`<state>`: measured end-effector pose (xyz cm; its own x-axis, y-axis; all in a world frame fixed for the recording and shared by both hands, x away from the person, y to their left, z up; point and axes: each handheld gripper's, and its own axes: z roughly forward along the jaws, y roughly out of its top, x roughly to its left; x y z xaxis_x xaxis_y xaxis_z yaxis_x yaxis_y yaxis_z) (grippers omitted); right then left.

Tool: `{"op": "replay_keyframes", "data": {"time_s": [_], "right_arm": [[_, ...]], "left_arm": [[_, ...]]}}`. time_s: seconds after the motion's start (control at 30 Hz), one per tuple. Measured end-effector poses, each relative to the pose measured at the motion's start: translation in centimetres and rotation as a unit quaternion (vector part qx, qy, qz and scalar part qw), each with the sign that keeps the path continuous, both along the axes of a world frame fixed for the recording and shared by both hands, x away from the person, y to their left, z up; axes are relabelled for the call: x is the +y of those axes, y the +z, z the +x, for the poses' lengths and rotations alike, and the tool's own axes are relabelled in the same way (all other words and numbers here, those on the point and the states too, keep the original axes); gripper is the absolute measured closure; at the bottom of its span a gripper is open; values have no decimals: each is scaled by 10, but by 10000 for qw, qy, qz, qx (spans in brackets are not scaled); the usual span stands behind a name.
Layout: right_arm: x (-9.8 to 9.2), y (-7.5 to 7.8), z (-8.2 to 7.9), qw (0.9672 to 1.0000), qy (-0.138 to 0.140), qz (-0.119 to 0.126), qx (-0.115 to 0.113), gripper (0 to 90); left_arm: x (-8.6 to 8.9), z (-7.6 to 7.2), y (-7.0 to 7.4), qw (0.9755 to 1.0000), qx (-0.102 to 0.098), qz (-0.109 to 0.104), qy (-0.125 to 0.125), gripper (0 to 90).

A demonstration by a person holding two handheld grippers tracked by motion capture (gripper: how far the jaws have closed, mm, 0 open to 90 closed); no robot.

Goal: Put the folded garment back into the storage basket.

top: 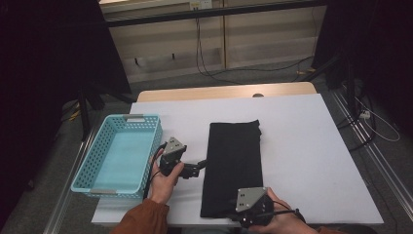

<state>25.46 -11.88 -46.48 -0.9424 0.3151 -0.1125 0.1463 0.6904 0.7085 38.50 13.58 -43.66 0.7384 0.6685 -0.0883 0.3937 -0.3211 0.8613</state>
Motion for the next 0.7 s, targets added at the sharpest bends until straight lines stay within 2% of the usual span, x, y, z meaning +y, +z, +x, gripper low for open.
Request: {"op": "replay_keyframes", "data": {"time_s": [0.07,0.13,0.27,0.4,0.5,0.63,0.7], "right_arm": [[0,1,2,10000,-38,-30,-71,683],[0,1,3,10000,-53,-63,-47,721],[0,3,7,9999,-134,-74,60,775],[0,3,7,9998,-157,-83,42,788],[-2,3,11,9997,-152,-2,184,796],[-2,4,10,9996,-175,5,202,796],[-2,4,10,9996,-197,9,216,796]], "left_arm": [[0,1,2,10000,-41,-23,10,46],[1,1,3,9999,-57,-87,7,50],[-1,3,4,9998,-204,-71,27,54],[-4,8,4,9998,-154,-131,25,56],[-9,14,5,9998,-43,-184,-47,74],[-16,24,6,10000,1,-67,-63,74],[-21,30,7,10000,-39,69,-40,74]]}}
